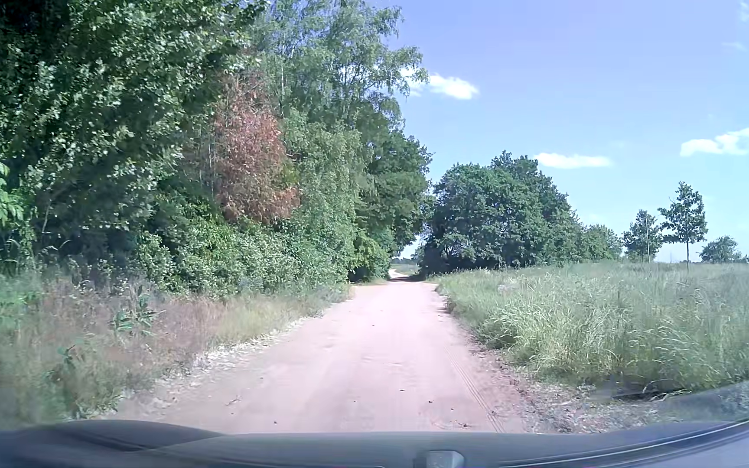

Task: Follow the waypoints while adhering to traffic rules and regulations

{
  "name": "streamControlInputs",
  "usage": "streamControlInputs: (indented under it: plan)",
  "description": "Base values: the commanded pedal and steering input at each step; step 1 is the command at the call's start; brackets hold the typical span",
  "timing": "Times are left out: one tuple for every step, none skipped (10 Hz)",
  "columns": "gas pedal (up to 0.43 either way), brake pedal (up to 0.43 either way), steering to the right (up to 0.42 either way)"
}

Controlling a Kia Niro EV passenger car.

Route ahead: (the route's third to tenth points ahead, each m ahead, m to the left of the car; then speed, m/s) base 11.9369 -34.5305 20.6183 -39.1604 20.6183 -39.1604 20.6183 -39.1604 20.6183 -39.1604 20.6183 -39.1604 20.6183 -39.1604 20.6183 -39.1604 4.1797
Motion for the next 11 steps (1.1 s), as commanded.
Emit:
streamControlInputs:
  plan:
    - [0.138,0.03,-0.004]
    - [0.13,0.03,-0.003]
    - [0.13,0.03,-0.004]
    - [0.13,0.03,-0.004]
    - [0.13,0.03,-0.004]
    - [0.13,0.03,-0.004]
    - [0.13,0.03,-0.004]
    - [0.13,0.03,-0.004]
    - [0.098,0.03,-0.004]
    - [0.067,0.03,-0.004]
    - [0.028,0.03,-0.004]
